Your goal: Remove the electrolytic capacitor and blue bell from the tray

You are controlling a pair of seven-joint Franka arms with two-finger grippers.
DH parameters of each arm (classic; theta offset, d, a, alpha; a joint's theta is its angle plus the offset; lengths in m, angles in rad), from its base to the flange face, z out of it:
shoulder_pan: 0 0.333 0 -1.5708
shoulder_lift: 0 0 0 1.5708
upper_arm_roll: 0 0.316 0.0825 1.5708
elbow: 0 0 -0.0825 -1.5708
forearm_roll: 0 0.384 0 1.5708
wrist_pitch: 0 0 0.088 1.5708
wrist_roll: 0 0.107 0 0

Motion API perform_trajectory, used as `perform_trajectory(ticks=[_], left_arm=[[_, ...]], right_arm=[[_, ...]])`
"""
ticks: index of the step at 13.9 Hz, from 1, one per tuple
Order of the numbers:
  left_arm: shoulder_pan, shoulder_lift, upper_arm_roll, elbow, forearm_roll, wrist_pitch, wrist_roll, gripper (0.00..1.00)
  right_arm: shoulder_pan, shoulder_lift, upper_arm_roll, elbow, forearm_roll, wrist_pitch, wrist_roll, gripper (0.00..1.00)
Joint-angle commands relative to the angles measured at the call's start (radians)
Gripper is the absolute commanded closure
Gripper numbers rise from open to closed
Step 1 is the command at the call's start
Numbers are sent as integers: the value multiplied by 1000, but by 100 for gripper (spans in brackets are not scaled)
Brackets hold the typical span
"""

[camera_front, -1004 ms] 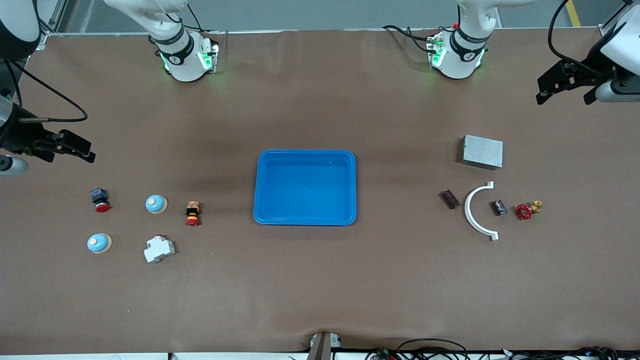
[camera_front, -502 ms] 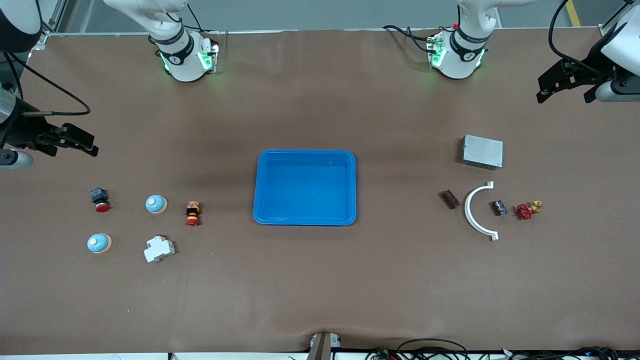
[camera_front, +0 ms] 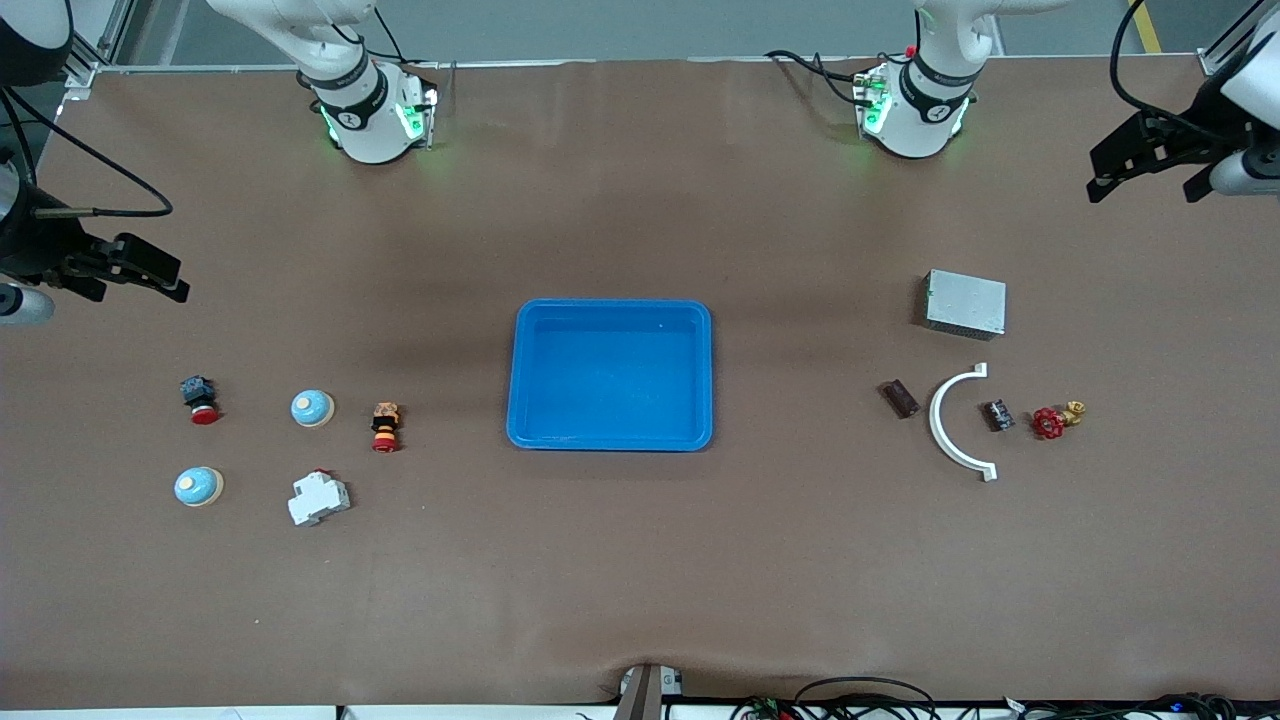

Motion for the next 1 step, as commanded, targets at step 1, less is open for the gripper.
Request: perform_trajectory(ticks=[1], left_arm=[[6, -6, 2, 25, 23, -13, 27, 0]], right_arm=[[-3, -17, -8, -12, 11, -13, 6, 0]])
